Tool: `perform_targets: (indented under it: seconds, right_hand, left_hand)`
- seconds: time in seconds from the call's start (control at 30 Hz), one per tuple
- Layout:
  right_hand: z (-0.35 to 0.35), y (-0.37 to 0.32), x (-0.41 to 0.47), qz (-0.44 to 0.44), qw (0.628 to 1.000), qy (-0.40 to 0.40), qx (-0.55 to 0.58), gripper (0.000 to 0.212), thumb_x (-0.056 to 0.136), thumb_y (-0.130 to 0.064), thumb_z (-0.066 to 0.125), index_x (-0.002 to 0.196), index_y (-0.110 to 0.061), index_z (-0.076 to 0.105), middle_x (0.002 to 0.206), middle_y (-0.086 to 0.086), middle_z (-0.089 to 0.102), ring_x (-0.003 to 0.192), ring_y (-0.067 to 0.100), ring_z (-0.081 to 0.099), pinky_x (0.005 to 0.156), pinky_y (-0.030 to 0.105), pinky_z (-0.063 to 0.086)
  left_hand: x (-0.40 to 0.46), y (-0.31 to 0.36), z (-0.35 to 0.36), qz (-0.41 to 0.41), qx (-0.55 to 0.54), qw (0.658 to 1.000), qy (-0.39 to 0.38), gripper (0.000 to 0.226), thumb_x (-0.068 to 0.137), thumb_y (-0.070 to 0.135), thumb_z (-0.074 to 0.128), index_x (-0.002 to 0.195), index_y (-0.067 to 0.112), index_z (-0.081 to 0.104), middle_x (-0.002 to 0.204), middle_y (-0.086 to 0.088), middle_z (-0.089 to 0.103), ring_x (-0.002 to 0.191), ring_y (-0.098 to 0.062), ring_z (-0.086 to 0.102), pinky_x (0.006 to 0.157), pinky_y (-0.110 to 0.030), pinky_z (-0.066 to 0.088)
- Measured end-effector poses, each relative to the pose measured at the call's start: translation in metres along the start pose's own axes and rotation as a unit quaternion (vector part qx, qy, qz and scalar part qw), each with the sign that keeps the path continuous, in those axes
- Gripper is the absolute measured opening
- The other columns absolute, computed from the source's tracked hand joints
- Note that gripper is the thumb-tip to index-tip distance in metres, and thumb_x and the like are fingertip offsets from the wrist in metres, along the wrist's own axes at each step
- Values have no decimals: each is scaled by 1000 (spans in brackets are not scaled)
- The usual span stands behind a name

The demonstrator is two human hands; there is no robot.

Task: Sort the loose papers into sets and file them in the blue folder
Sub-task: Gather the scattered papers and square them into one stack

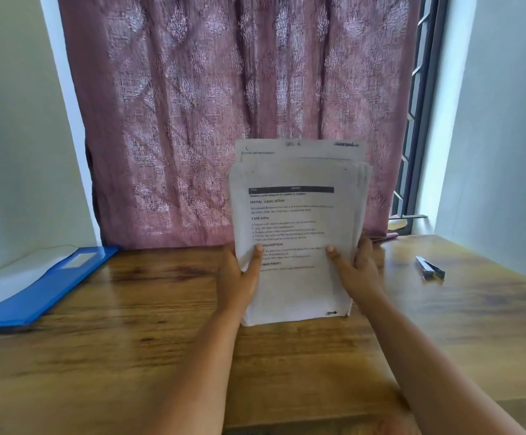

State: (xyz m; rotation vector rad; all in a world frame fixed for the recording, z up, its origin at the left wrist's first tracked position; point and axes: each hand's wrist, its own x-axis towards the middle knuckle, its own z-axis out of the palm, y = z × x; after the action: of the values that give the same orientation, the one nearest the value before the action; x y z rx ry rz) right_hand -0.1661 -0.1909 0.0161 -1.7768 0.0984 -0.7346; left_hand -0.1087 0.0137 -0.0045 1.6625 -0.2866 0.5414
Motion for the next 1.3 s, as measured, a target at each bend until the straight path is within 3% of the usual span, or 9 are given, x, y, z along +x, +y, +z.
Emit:
perform_targets:
  seconds: [0.1,0.27,0.43,0.53,0.67,0.93,1.07,1.17,1.3]
  right_hand:
    - [4,17,4,32,999,-37,-22,49,95,-35,57,135,-19,36,118,2,59,103,23,60,80,36,52]
    - [4,22,14,97,993,-51,-37,26,97,-20,55,122,-21,54,112,3,66,93,20,64,78,37,55]
    - [17,35,4,290,935,23,202,36,97,-8,53,132,-13,49,114,11,65,101,34,63,91,54,53]
    - [36,36,-6,291,926,69,230,39,99,-9,50,135,-21,42,120,6,60,105,29,60,96,51,50]
    - [50,32,-22,289,942,13,169,31,96,-13,56,121,-27,41,112,2,60,96,22,62,79,39,57]
    - [-13,27,14,252,946,116,-167,110,79,-34,79,154,-12,1,153,20,19,139,36,28,109,44,34]
    - [-33,67,51,284,933,-55,-215,135,36,-76,83,145,-14,32,139,12,47,122,29,49,100,42,45]
    - [-37,92,62,317,933,-98,-137,134,26,-69,90,135,-9,42,132,8,54,119,31,54,93,40,46]
    - [-34,58,45,311,938,-151,13,83,44,-47,96,111,-10,65,106,10,73,96,31,71,87,51,55]
  left_hand:
    - [0,-20,4,-76,-6,995,-72,37,90,39,65,121,23,53,111,9,64,108,-14,61,87,-30,51]
    - [10,-20,-15,-154,-48,974,-161,34,95,24,62,127,15,59,115,-4,70,103,-21,67,84,-34,56]
    - [11,-7,-27,-292,-432,838,-162,88,71,79,55,124,9,63,110,-16,68,102,-32,63,89,-43,50]
    - [-8,4,-4,-289,-376,861,-185,95,54,75,75,123,11,62,106,-13,70,97,-28,67,84,-47,55]
    - [-26,3,26,-353,-346,861,-121,40,90,7,64,128,1,54,109,-16,69,95,-28,66,86,-44,54]
    - [11,-13,-40,-334,-201,913,-118,36,89,-10,57,124,-2,56,100,-17,67,85,-29,65,78,-44,53]
    - [18,-23,-65,-341,-151,915,-156,41,88,-7,60,129,-1,55,114,-21,66,95,-32,66,84,-44,52]
    - [21,-28,-77,-326,-161,915,-176,40,87,-4,62,127,4,58,113,-18,69,100,-32,67,80,-44,57]
    - [17,-22,-84,-286,-162,920,-214,41,79,6,69,118,10,62,109,-14,72,99,-30,69,75,-40,60]
